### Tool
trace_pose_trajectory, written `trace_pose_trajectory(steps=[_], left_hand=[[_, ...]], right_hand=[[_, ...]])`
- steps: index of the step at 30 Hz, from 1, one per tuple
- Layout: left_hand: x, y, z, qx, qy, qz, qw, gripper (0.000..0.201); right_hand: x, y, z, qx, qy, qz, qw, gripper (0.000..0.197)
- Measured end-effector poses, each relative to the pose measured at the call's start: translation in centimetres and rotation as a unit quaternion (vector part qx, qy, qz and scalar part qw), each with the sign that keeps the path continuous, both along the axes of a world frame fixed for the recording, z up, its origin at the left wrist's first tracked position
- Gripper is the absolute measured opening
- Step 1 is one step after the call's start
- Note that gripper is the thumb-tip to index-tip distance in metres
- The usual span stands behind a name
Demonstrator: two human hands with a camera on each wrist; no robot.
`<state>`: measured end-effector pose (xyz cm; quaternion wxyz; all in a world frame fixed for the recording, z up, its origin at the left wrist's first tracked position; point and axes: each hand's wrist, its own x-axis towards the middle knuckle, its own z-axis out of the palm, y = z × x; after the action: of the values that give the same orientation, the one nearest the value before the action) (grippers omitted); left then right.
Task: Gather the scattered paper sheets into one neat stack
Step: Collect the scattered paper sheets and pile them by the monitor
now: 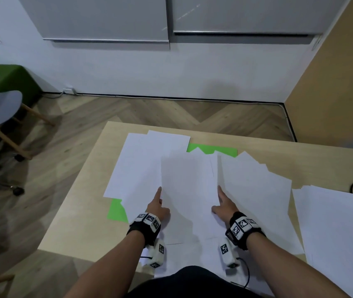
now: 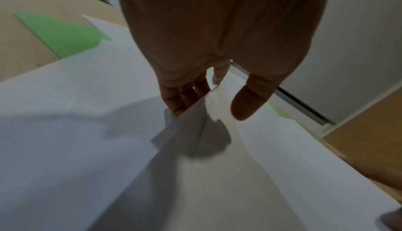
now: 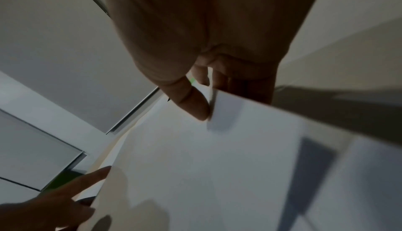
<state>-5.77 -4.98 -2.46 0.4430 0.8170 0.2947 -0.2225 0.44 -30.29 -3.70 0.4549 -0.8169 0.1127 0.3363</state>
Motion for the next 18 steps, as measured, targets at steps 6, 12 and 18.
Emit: trace_pose_trajectory(steps=[6, 12, 18], left_hand=[[-0.2, -0.2, 0.5, -0.036, -0.011, 0.064, 0.997, 0.086], [0.1, -0.6, 1.4, -0.054, -0.033, 0.057, 0.996, 0.04], [2.7, -0.6, 6.2, -0.117, -0.211, 0.144, 0.96, 0.04]], right_hand=[[0.4, 0.0, 0.8, -0.038, -0.004, 0.041, 0.998, 0.089], [0.5, 0.9, 0.7, -0.035, -0.018, 0.0, 0.999, 0.046], [1.8, 1.8, 6.3, 0.045, -0.131, -0.084, 0.987, 0.022]])
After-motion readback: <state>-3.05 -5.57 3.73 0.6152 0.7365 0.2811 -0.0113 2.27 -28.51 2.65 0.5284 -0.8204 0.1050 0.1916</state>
